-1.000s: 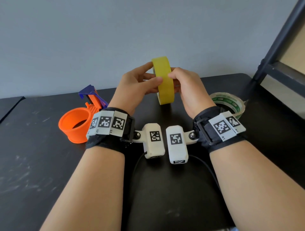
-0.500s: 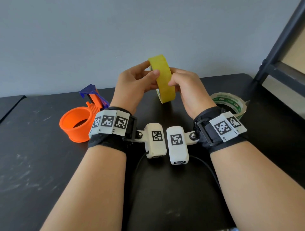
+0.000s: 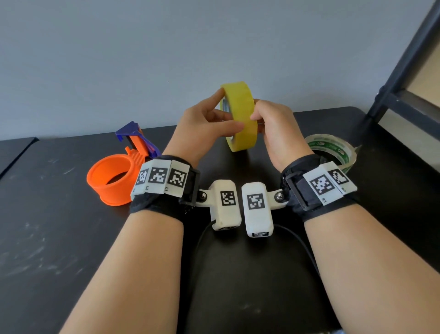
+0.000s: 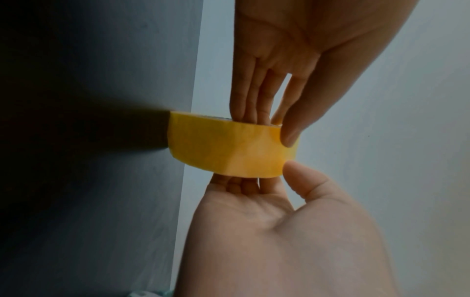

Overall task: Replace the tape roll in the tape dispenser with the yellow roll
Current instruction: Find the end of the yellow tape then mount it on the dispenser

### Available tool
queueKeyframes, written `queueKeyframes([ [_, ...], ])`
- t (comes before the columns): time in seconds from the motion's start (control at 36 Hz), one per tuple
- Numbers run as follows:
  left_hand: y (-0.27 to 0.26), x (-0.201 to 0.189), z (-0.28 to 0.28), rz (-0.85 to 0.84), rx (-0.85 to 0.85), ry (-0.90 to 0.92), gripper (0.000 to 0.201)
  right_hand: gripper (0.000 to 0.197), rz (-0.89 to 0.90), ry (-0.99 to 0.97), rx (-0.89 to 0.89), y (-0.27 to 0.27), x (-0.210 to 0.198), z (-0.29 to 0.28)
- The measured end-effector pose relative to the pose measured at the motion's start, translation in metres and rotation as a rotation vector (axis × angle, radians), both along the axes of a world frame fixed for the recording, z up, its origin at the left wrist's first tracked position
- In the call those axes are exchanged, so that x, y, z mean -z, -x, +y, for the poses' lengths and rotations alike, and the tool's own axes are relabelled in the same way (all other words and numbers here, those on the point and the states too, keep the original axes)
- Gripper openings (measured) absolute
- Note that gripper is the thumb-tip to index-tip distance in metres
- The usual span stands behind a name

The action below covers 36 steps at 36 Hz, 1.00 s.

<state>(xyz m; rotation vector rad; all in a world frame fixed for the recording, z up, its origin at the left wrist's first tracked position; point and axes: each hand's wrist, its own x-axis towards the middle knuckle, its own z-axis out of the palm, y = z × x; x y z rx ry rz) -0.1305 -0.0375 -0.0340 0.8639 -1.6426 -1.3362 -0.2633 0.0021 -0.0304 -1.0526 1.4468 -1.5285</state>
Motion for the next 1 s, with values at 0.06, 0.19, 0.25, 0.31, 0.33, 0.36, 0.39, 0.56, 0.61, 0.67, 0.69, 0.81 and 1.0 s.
queueKeyframes([
  [0.06, -0.0001, -0.0002, 0.0004, 0.031, -0.005, -0.01, 0.076, 0.025, 0.006, 0.0, -0.034, -0.0001, 0.0001, 0.0002],
  [0.19, 0.0008, -0.0013, 0.0017, 0.091, -0.026, -0.021, 0.067, 0.015, 0.036, 0.008, -0.087, 0.0018, 0.0015, 0.0001],
  [0.25, 0.001, -0.0012, 0.0018, 0.12, -0.051, -0.025, 0.062, 0.02, 0.056, 0.014, -0.072, 0.0015, 0.0024, -0.0015],
  [0.31, 0.0004, -0.0011, 0.0013, 0.151, -0.083, -0.033, 0.058, 0.037, 0.079, 0.025, -0.049, -0.0002, 0.0027, -0.0028],
  [0.33, -0.0001, -0.001, 0.0008, 0.161, -0.093, -0.036, 0.057, 0.044, 0.085, 0.031, -0.043, -0.0009, 0.003, -0.0033],
  [0.36, -0.0002, -0.0009, 0.0005, 0.167, -0.097, -0.035, 0.057, 0.05, 0.087, 0.034, -0.044, -0.0016, 0.0032, -0.0033],
  [0.39, -0.0002, -0.0007, 0.0003, 0.169, -0.101, -0.032, 0.056, 0.054, 0.086, 0.035, -0.043, -0.0023, 0.0033, -0.0029],
  [0.56, 0.0007, -0.0025, 0.0007, 0.106, -0.084, -0.006, 0.061, 0.064, 0.047, -0.003, 0.0, -0.0015, 0.0033, -0.0029],
  [0.61, 0.0005, -0.0024, 0.0003, 0.027, -0.051, 0.018, 0.069, 0.063, 0.048, -0.002, -0.017, -0.0004, 0.0034, -0.0032],
  [0.67, 0.0009, -0.0014, 0.0011, -0.033, -0.01, 0.032, 0.076, 0.051, 0.048, 0.012, -0.031, -0.0002, 0.0034, -0.0029],
  [0.69, 0.0009, -0.0009, 0.0014, -0.042, 0.002, 0.032, 0.078, 0.047, 0.046, 0.014, -0.032, 0.0002, 0.0036, -0.0032],
  [0.81, 0.0007, -0.0013, 0.001, -0.041, 0.003, 0.024, 0.079, 0.053, 0.022, 0.029, -0.034, 0.0015, 0.0044, -0.0057],
  [1.0, 0.0019, 0.0004, 0.0014, 0.008, -0.042, 0.021, 0.08, 0.046, 0.007, -0.005, -0.058, 0.002, 0.0041, -0.0051],
])
